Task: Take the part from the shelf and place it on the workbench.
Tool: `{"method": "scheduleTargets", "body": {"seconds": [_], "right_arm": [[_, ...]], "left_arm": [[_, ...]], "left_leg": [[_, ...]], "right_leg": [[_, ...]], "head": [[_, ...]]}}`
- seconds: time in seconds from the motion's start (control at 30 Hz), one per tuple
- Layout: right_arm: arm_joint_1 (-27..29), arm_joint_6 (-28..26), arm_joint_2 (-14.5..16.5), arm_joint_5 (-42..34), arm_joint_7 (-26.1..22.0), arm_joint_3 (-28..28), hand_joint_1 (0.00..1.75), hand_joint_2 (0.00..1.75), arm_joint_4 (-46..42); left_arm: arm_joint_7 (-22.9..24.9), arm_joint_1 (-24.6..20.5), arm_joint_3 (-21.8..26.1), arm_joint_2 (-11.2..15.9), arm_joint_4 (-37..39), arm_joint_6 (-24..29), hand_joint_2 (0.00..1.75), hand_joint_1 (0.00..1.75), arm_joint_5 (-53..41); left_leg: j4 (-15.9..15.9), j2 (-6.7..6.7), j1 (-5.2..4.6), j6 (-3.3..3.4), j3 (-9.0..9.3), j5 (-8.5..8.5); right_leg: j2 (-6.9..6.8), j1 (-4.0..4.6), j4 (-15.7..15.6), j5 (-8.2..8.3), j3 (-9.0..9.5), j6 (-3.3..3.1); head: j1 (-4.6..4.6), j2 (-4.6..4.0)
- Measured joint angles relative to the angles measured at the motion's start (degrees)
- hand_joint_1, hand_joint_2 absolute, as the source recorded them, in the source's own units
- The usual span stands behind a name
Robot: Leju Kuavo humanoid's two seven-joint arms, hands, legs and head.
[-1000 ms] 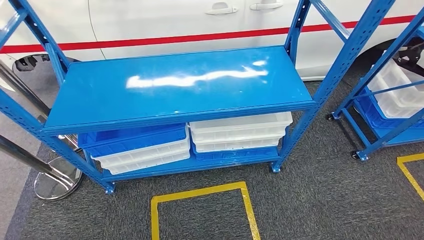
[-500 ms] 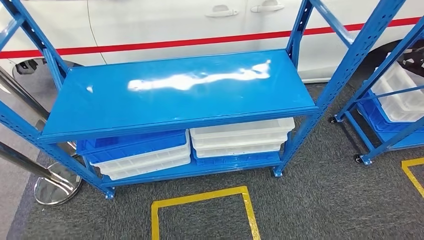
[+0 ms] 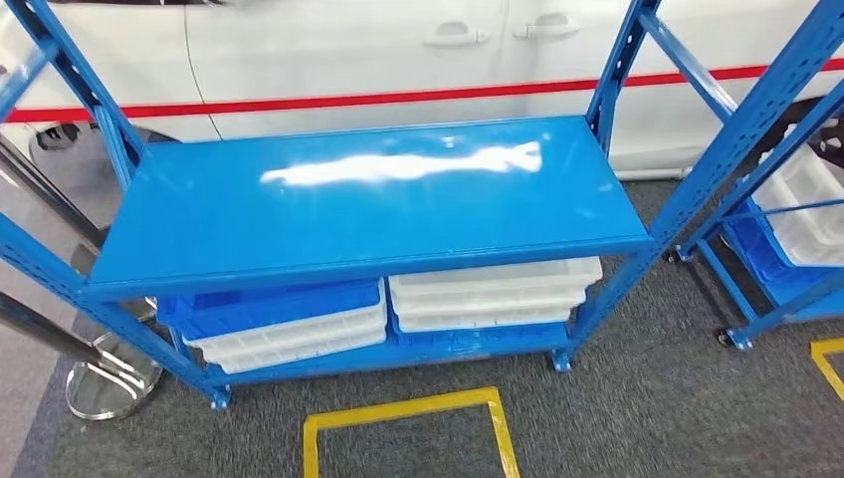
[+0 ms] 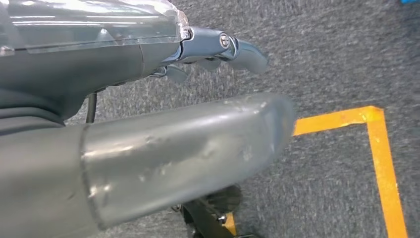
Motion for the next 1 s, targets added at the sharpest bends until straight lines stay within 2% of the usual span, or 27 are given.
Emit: {"method": "scheduleTargets", "body": {"seconds": [0.03,0.1,0.13,0.2,0.23,0.27,0.3,0.33,0.4,0.43,0.47,0.5,0.57,0.63,0.73,0.77,0.87,1.0], "right_arm": [[-0.04,-0.01,0.01,0.00,0.03,-0.01,0.00,0.00,-0.01],[0.00,0.01,0.07,0.00,0.09,-0.02,0.00,0.00,-0.01],[0.02,0.00,0.09,0.00,0.10,-0.02,0.00,0.00,-0.01],[-0.03,-0.07,0.12,0.02,0.10,-0.02,0.00,0.87,-0.01],[-0.05,-0.29,0.12,0.09,0.10,-0.02,0.00,1.31,-0.01],[-0.08,-0.62,0.12,0.20,0.15,-0.02,0.00,1.75,-0.01],[-0.07,-1.05,0.13,0.38,0.28,-0.01,0.00,1.75,-0.01],[-0.05,-1.57,0.16,0.55,0.58,-0.01,0.00,1.31,-0.01],[-0.03,-2.24,0.25,0.69,1.54,0.00,0.00,0.44,-0.01],[-0.05,-2.39,0.24,0.55,2.00,-0.02,0.00,0.00,-0.01],[-0.08,-2.43,0.22,0.38,2.38,-0.05,0.00,0.00,-0.01],[-0.13,-2.42,0.20,0.22,2.65,-0.08,0.00,0.00,-0.01],[-0.17,-2.40,0.19,0.15,3.09,-0.13,0.00,0.00,-0.01],[-0.15,-2.37,0.22,0.17,3.26,-0.13,0.00,0.00,-0.01],[-0.15,-2.32,0.36,0.17,3.26,-0.13,0.00,0.00,-0.01],[-0.16,-2.28,0.42,0.17,3.23,-0.13,0.00,0.44,-0.01],[-0.17,-2.11,0.54,0.18,3.14,-0.13,0.00,1.75,-0.01],[-0.11,-2.45,0.60,-0.33,3.43,0.36,0.00,1.75,-0.04]], "left_arm": [[0.02,-0.03,-0.01,-0.02,-0.03,0.00,0.00,0.00,0.05],[0.03,-0.03,-0.03,-0.07,-0.08,-0.01,0.00,0.00,0.09],[0.03,-0.08,-0.03,-0.12,-0.08,-0.01,0.00,0.00,0.11],[0.04,-0.14,-0.03,-0.18,-0.09,0.02,0.00,0.00,0.14],[0.07,-0.11,-0.03,-0.18,-0.10,0.11,0.00,0.00,0.21],[0.11,-0.03,-0.03,-0.16,-0.10,0.22,0.00,0.00,0.29],[0.20,0.10,-0.03,-0.15,-0.10,0.36,0.00,0.00,0.41],[0.31,0.22,-0.03,-0.16,-0.11,0.51,0.00,0.00,0.50],[0.61,0.39,-0.03,-0.18,-0.16,0.79,0.00,0.00,0.61],[0.76,0.41,-0.04,-0.27,-0.20,0.96,0.00,0.00,0.63],[0.90,0.41,-0.04,-0.38,-0.28,1.14,0.00,0.00,0.68],[1.00,0.43,-0.05,-0.48,-0.35,1.31,0.00,0.00,0.73],[1.13,0.57,-0.05,-0.59,-0.51,1.50,0.00,0.00,0.81],[1.24,0.83,-0.05,-0.63,-0.72,1.53,0.00,0.00,0.86],[1.48,1.13,-0.07,-0.70,-1.40,1.49,1.31,0.00,1.10],[1.57,1.20,-0.07,-0.72,-1.64,1.47,1.75,0.00,1.18],[2.04,1.45,-0.07,-0.83,-2.29,1.46,1.75,0.00,1.33],[2.85,1.91,-0.73,-0.97,-2.82,1.33,1.75,0.00,2.29]], "left_leg": [[0.13,0.01,-0.09,-0.42,0.17,-0.12],[0.79,0.08,-0.04,-1.04,0.54,-0.63],[2.03,0.10,0.02,-1.27,0.07,-1.53],[7.53,0.15,0.21,-1.72,-2.78,-4.61],[11.17,0.16,0.27,-1.96,-4.92,-6.27],[13.92,0.17,0.32,-2.18,-6.77,-7.16],[15.10,0.17,0.36,-2.35,-7.91,-6.99],[14.13,0.18,0.45,-2.55,-8.04,-5.58],[7.14,0.23,0.86,-3.26,-5.58,-0.92],[3.68,0.17,0.97,-3.47,-4.29,0.85],[1.45,0.10,1.01,-3.14,-3.46,1.73],[0.60,0.02,0.95,-2.76,-3.22,1.86],[0.56,-0.05,0.76,-1.88,-3.34,1.90],[0.53,-0.05,0.61,-1.87,-3.34,1.97],[0.54,-0.04,0.40,-1.72,-3.35,1.96],[0.54,-0.04,0.37,-1.66,-3.35,1.94],[0.56,-0.04,0.31,-1.55,-3.35,1.90],[0.57,-0.04,0.30,-1.50,-3.34,1.86]], "right_leg": [[0.00,0.05,-0.26,-0.20,0.06,-0.30],[-0.02,-0.21,-0.67,0.41,0.78,-0.94],[-0.06,-0.32,-0.90,0.40,1.14,-1.22],[-0.11,-0.37,-1.14,0.31,1.50,-1.60],[-0.11,-0.33,-1.14,0.20,1.52,-1.74],[-0.10,-0.30,-1.12,0.07,1.56,-1.82],[-0.09,-0.31,-1.09,-0.07,1.68,-1.88],[-0.07,-0.34,-1.03,-0.24,1.85,-1.92],[-0.05,-0.41,-0.73,-0.70,2.22,-1.83],[0.01,-0.32,-0.46,-0.98,2.31,-1.63],[0.09,-0.21,-0.29,-1.13,2.32,-1.38],[0.19,-0.07,-0.20,-1.21,2.30,-1.15],[0.32,0.06,-0.34,-1.11,2.33,-0.85],[0.33,0.04,-0.50,-1.02,2.40,-0.67],[0.34,-0.01,-0.68,-0.94,2.47,-0.52],[0.34,-0.02,-0.71,-0.93,2.49,-0.49],[0.34,-0.10,-0.74,-0.93,2.50,-0.40],[0.34,-0.18,-0.75,-0.96,2.49,-0.34]], "head": [[0.01,0.00],[-0.01,0.00],[-0.02,0.00],[-0.02,0.00],[-0.03,0.00],[-0.03,0.00],[-0.03,0.00],[-0.03,0.00],[-0.03,0.00],[-0.02,0.00],[-0.02,0.00],[-0.01,0.00],[-0.01,0.00],[-0.02,0.00],[-0.02,0.00],[-0.02,0.00],[-0.02,0.00],[-0.02,0.00]]}}
